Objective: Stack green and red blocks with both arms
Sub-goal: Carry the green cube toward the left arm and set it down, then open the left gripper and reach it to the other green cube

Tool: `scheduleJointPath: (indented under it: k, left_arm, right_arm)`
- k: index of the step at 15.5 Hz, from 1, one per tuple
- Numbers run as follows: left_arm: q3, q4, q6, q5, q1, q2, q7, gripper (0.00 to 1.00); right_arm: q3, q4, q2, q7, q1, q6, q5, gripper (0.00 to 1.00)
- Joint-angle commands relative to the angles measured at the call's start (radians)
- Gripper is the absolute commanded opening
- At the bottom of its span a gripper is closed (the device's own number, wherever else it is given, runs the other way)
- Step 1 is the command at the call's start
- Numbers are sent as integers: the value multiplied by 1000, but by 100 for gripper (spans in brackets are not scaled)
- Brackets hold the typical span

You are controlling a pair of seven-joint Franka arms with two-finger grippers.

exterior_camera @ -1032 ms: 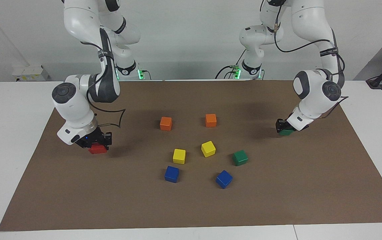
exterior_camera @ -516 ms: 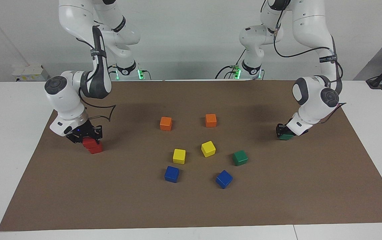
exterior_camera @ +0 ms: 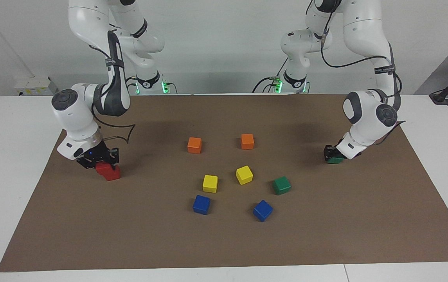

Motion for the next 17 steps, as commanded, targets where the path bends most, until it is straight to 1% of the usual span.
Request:
scheduleJointPath:
  k: [1,4,6,7,8,9,11,12,15,16,17]
  left_arm:
    - [-7,-31,26,14,10,-16,-16,100]
    - [-7,-22,21,14,4,-16,-70,100]
    - [-5,18,-26,14,-1,-27,-75,100]
    - [-7,70,-83,14,-4,-23,-91,100]
    - [-8,146,-134,14,-10,-7,-146,100]
    - [-10,203,-152,11,-36,15,-247,100]
    - [-10,274,-140,6,-138,55,-540,100]
    - [-10,320,-136,5,-184,89,-640,100]
    - [-8,446,-145,4,-295,180,-812,100]
    - [-7,471,-139,9,-332,212,-858,100]
    - [-7,471,-117,12,-353,232,-892,100]
  right_arm:
    - [15,-32,-30,-26,-18,21,24,0]
    - [14,-33,-30,-28,-18,21,24,0]
    - [15,-36,-30,-23,-18,35,25,0]
    - [15,-38,-28,-19,-15,38,27,6]
    - [15,-38,-30,-18,-14,38,39,51]
    - [14,-38,-30,-20,-14,38,50,100]
    - [14,-38,-30,-19,-11,38,51,100]
    - [14,-38,-28,-18,-11,38,51,100]
    - [14,-36,-28,-23,-11,37,51,100]
    - [14,-24,-28,-25,-8,31,50,100]
    - [15,11,-27,-23,-1,12,50,100]
